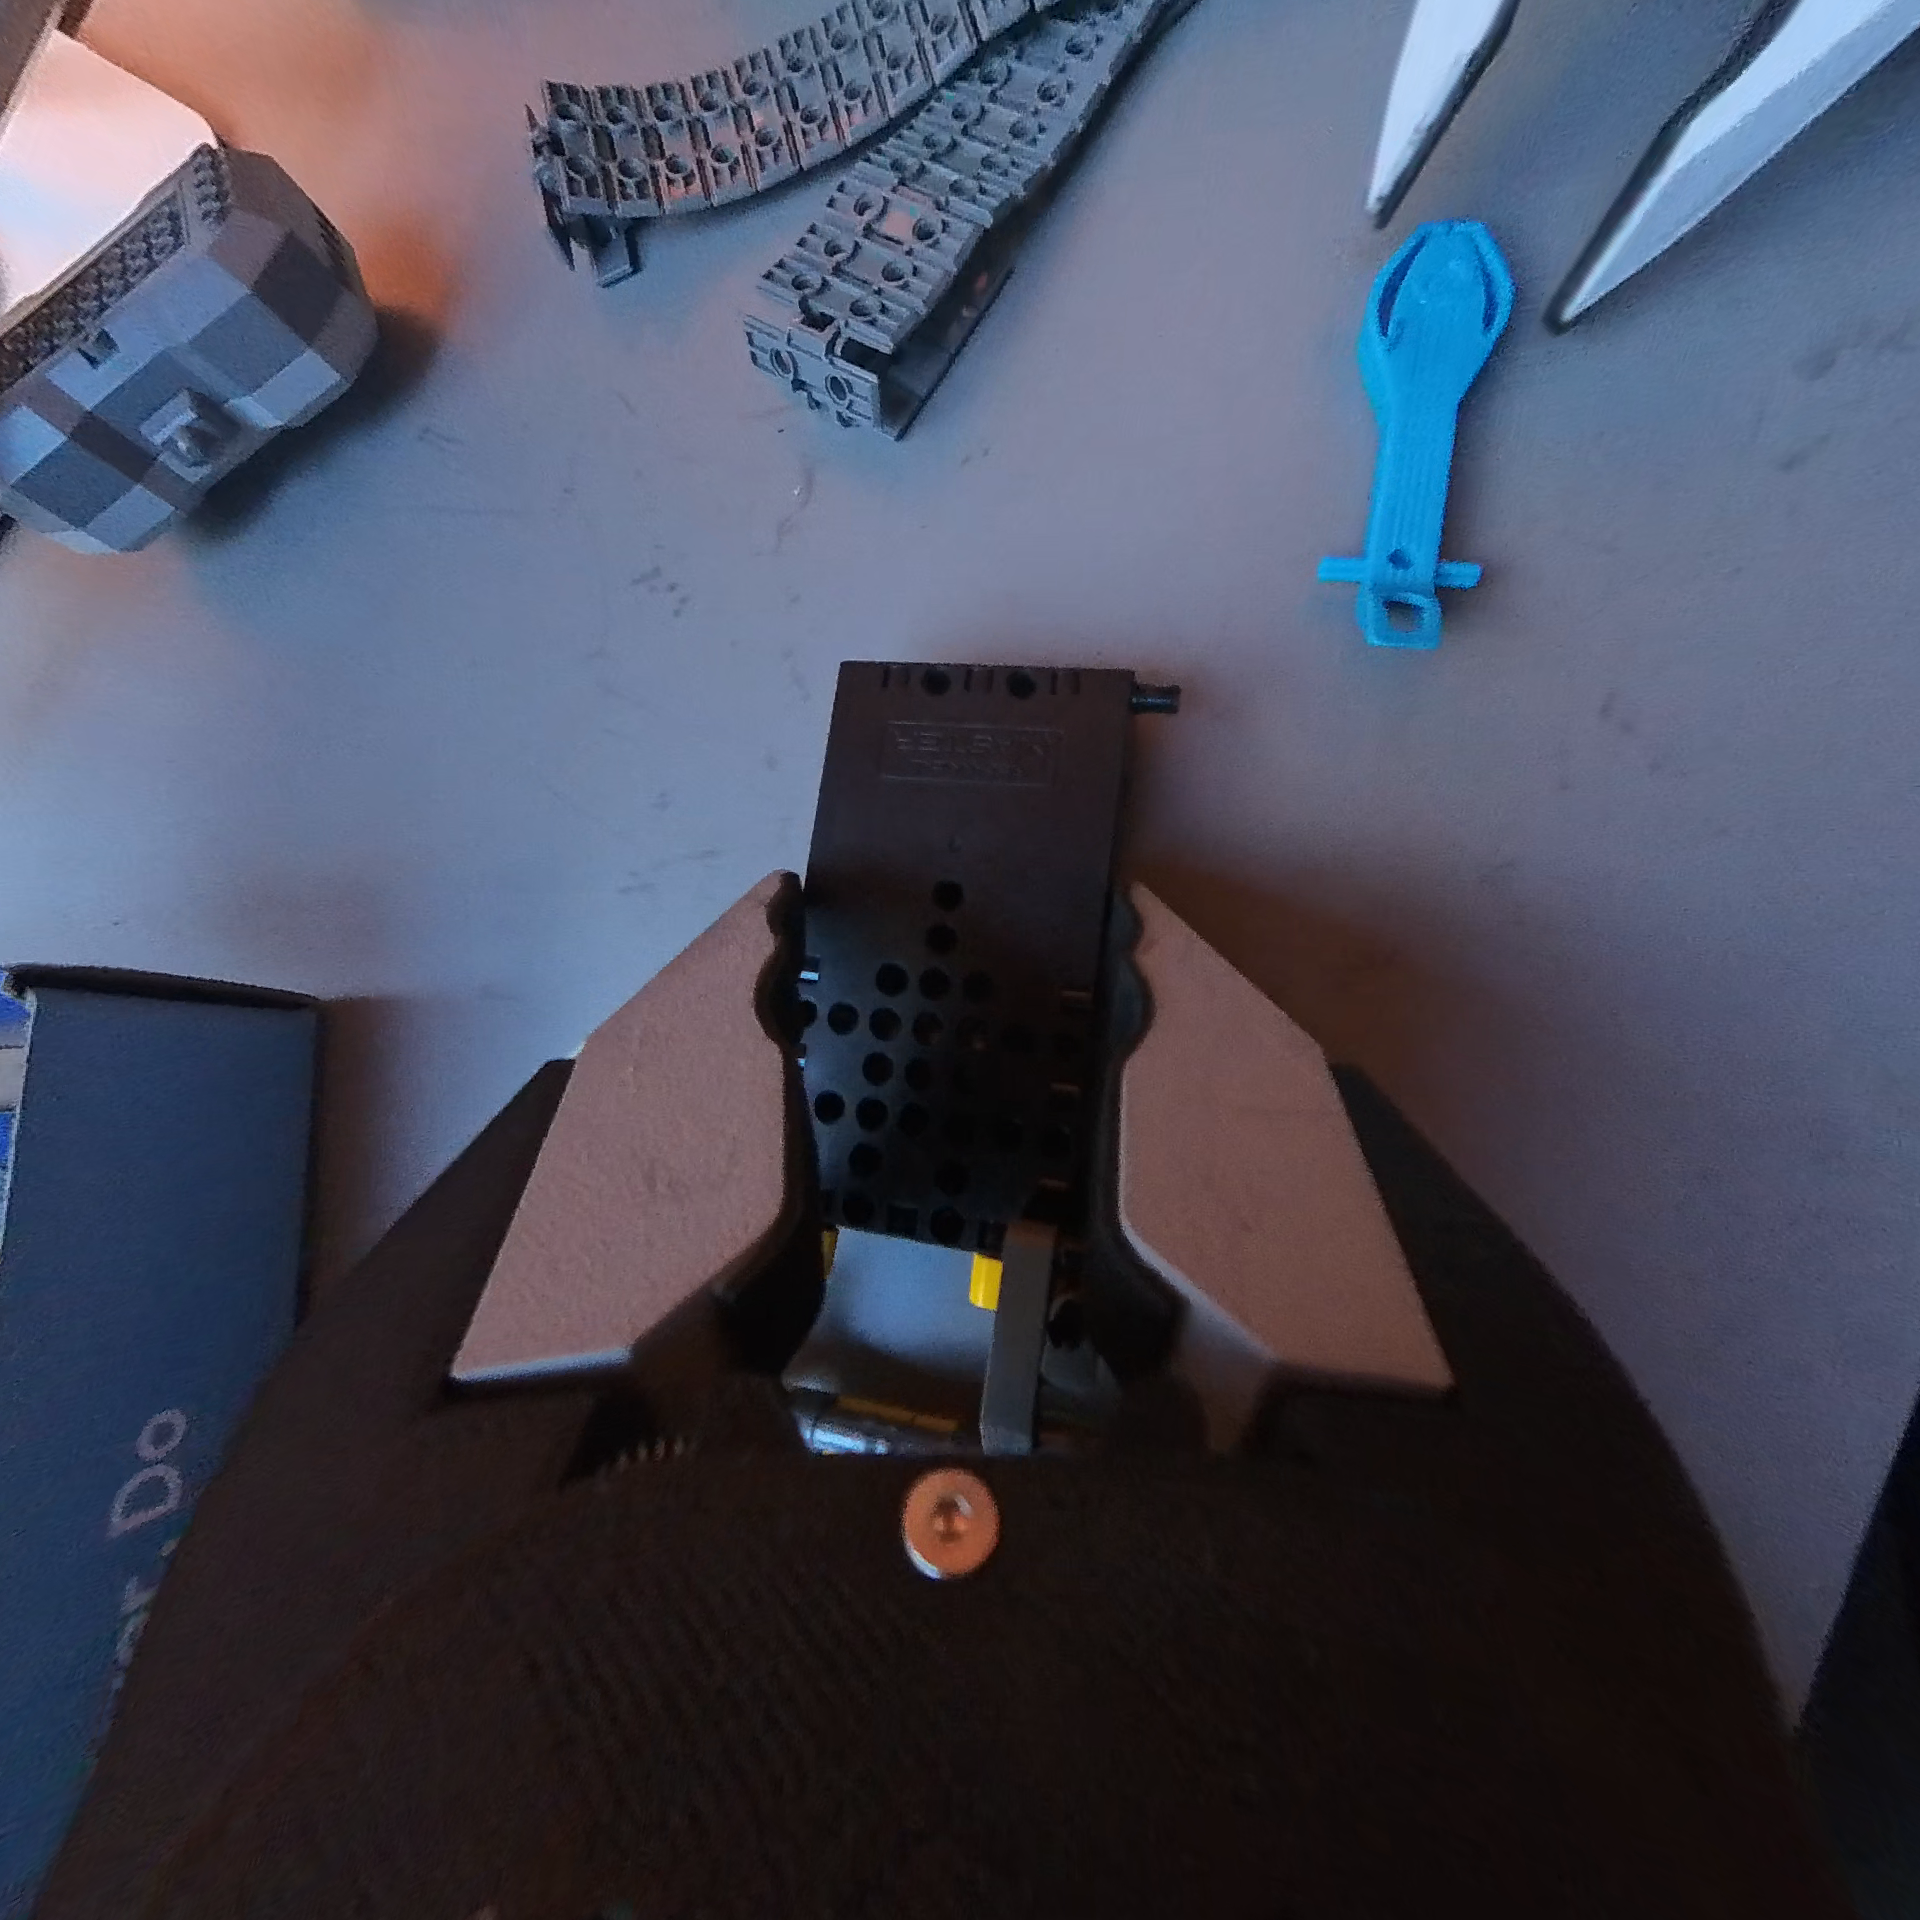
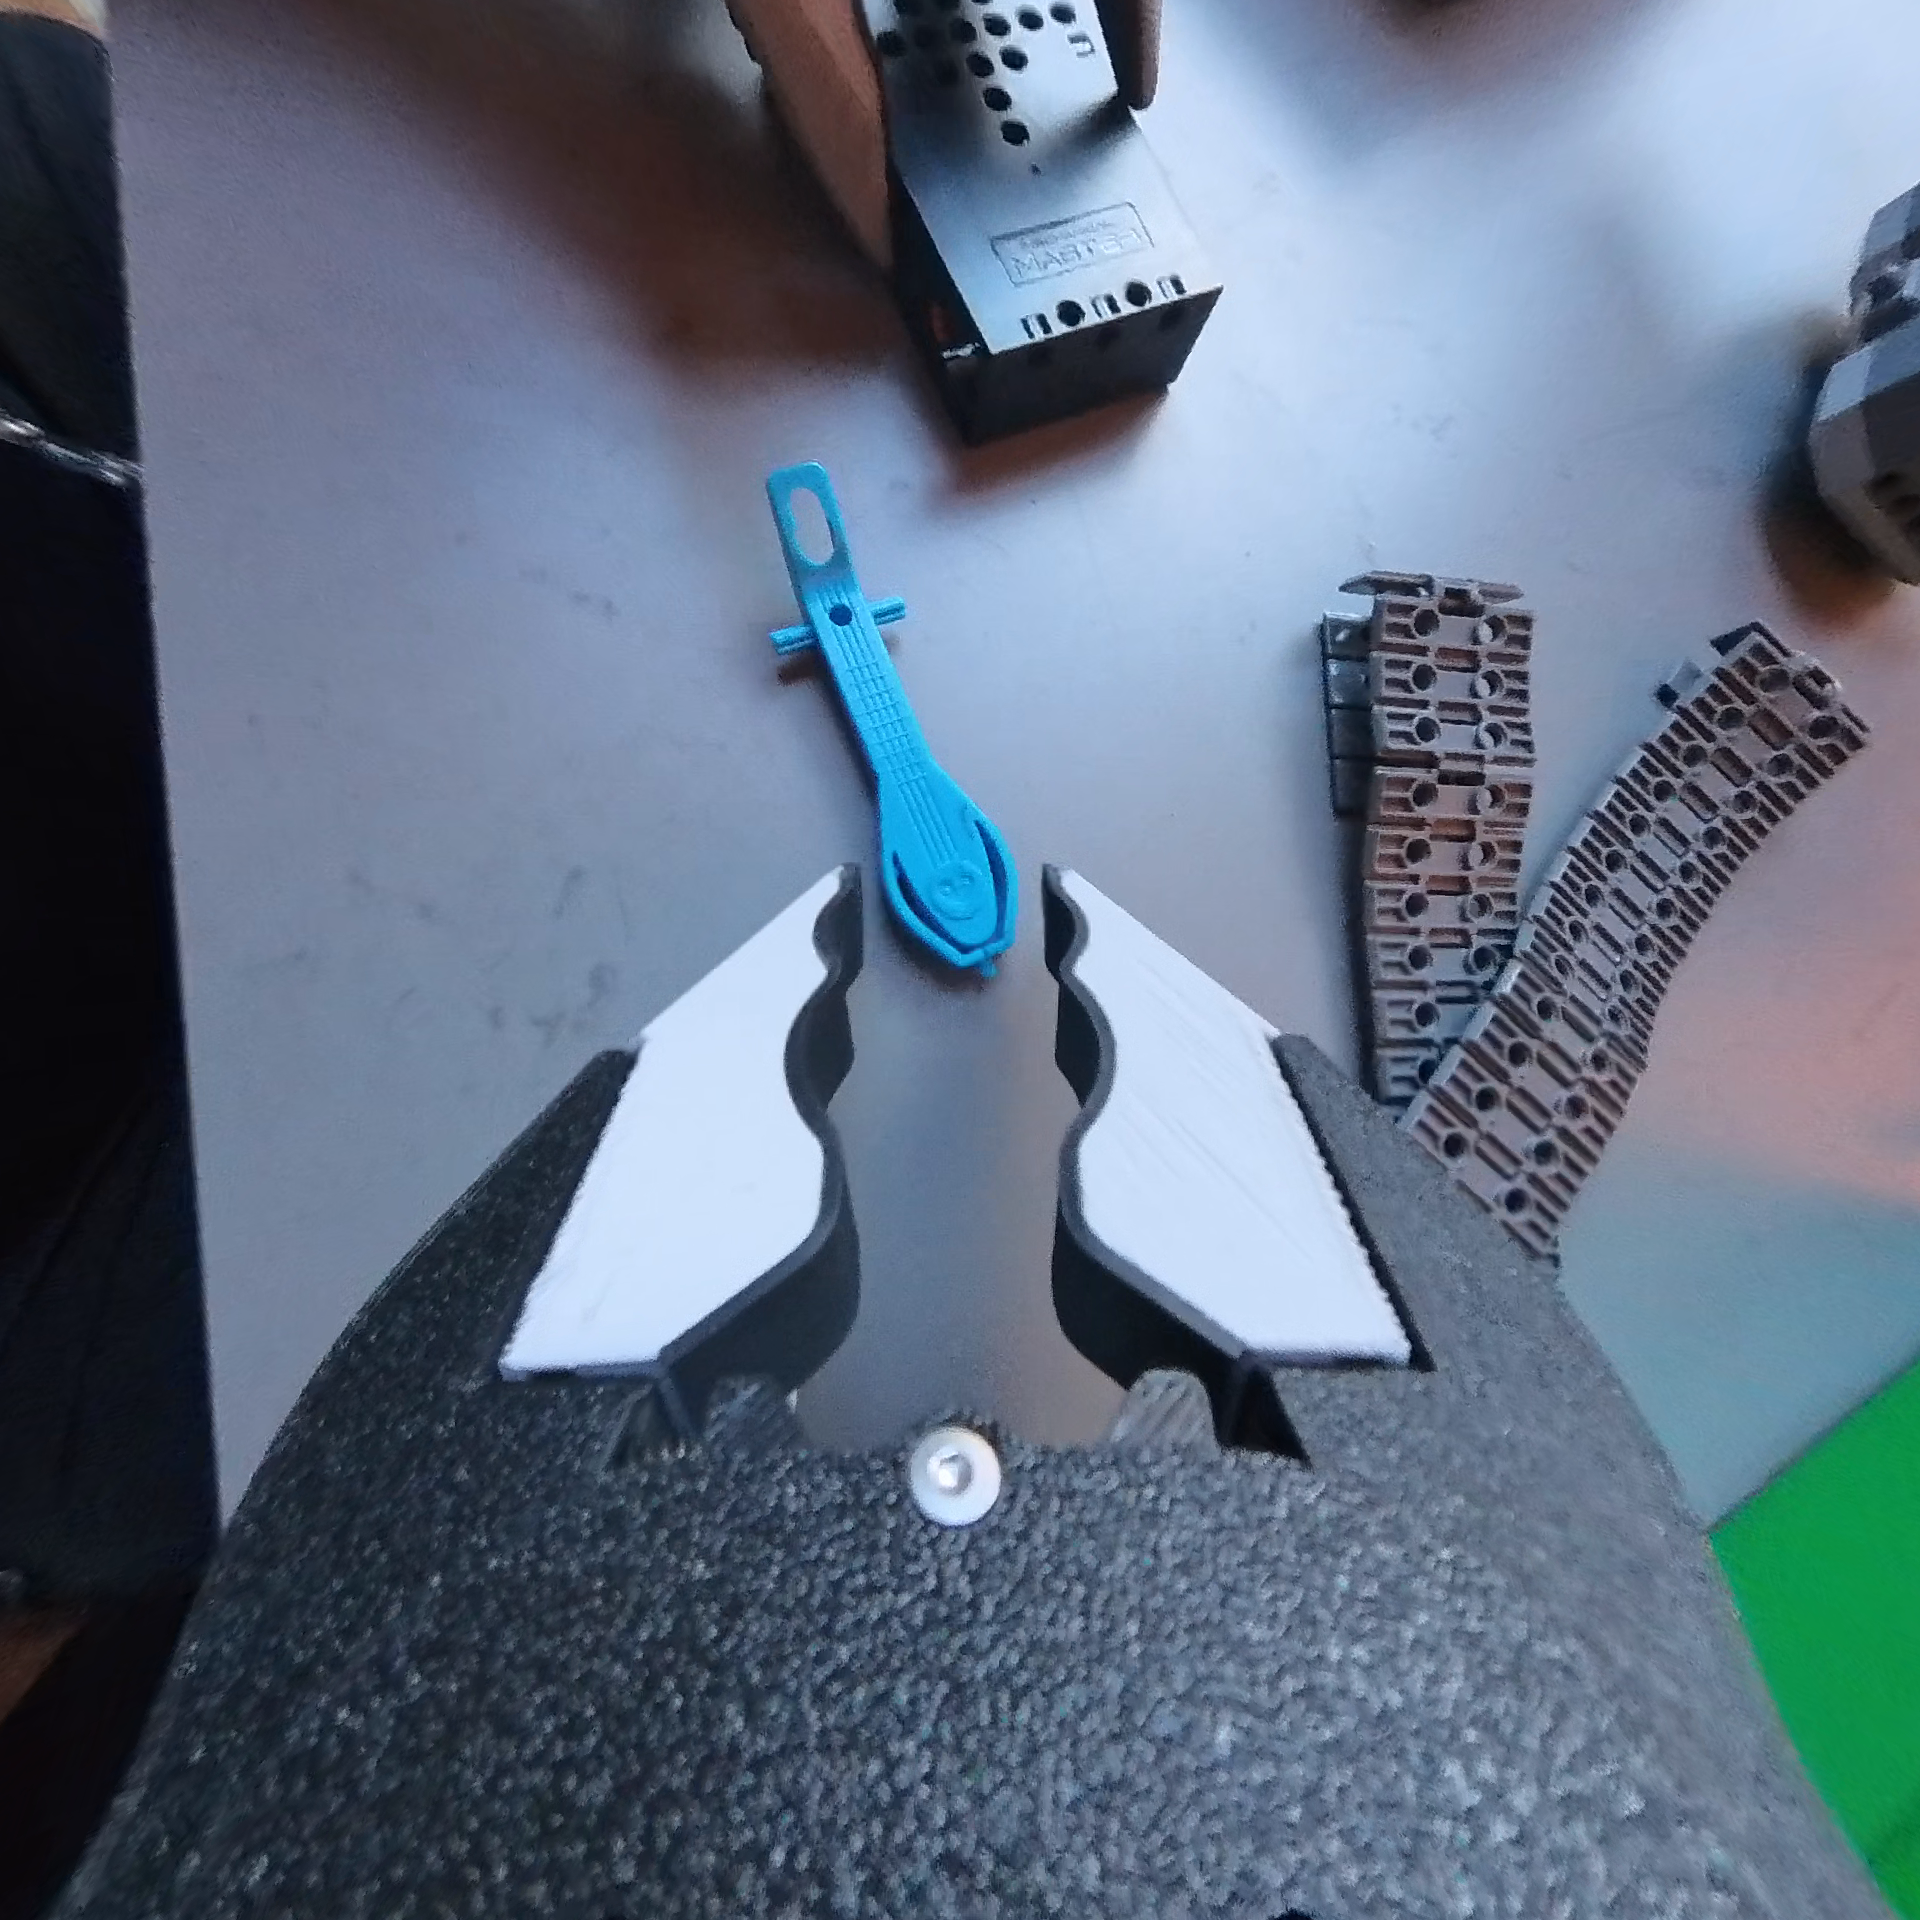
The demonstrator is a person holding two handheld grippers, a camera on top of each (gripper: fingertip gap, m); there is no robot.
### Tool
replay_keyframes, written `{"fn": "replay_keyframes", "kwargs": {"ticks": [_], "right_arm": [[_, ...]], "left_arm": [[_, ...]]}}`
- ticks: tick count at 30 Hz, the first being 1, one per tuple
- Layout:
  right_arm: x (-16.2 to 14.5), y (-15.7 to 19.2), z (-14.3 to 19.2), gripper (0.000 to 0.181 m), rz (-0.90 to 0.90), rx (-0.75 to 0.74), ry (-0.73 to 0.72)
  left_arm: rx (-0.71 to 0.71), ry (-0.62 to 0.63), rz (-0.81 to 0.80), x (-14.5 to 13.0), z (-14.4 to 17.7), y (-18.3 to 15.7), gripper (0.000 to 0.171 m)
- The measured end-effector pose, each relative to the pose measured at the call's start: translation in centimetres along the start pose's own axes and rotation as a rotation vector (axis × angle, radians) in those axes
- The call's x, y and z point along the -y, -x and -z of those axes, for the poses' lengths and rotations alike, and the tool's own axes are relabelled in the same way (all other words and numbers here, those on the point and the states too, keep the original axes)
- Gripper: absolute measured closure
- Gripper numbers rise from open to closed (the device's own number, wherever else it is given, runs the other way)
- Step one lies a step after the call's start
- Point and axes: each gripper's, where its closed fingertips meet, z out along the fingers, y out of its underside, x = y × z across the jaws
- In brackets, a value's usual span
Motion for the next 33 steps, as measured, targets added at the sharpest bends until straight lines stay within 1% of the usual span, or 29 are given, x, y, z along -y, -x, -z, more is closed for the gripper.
{"fn": "replay_keyframes", "kwargs": {"ticks": [3, 6, 8, 12, 15, 19, 23, 26, 27, 29, 32, 33], "right_arm": [[-0.2, 0.2, 0.3, 0.150, -0.015, -0.010, -0.010], [-0.8, 0.1, 0.5, 0.149, -0.032, -0.033, -0.008], [-1.1, -0.2, 0.8, 0.149, -0.049, -0.059, -0.013], [-1.5, 0.1, 1.4, 0.149, -0.062, -0.074, -0.032], [-1.6, 0.6, 1.4, 0.149, -0.062, -0.070, -0.034], [-1.4, 0.6, 1.6, 0.147, -0.052, -0.085, -0.029], [-0.1, 0.6, 1.9, 0.145, -0.064, -0.086, -0.082], [1.4, 0.8, 1.5, 0.144, -0.054, -0.092, -0.127], [2.2, 1.1, 1.2, 0.143, -0.047, -0.088, -0.144], [3.7, 2.1, 0.5, 0.140, -0.024, -0.069, -0.177], [4.6, 2.7, -1.0, 0.138, -0.024, -0.058, -0.170], [4.8, 2.7, -1.6, 0.137, -0.038, -0.059, -0.170]], "left_arm": [[-0.013, -0.023, 0.037, 0.2, 0.3, 0.0, 0.116], [-0.014, -0.073, 0.082, 1.1, 1.1, 0.3, 0.116], [-0.016, -0.092, 0.100, 1.5, 1.5, 0.6, 0.114], [-0.014, -0.077, 0.092, 1.3, 1.6, 0.8, 0.110], [-0.039, -0.028, 0.108, 0.4, 0.7, 0.8, 0.103], [-0.063, -0.014, 0.103, 0.3, 0.3, 0.7, 0.102], [-0.058, 0.041, 0.061, -0.1, -0.1, 0.5, 0.103], [-0.002, 0.085, 0.018, -0.5, -0.4, 0.9, 0.102], [0.022, 0.079, 0.002, -0.4, -0.5, 1.1, 0.102], [0.019, 0.049, -0.009, 0.0, -0.3, 0.7, 0.107], [0.004, 0.047, 0.032, 0.0, -0.2, 0.8, 0.101], [-0.006, 0.057, 0.050, -0.3, -0.3, 0.9, 0.096]]}}
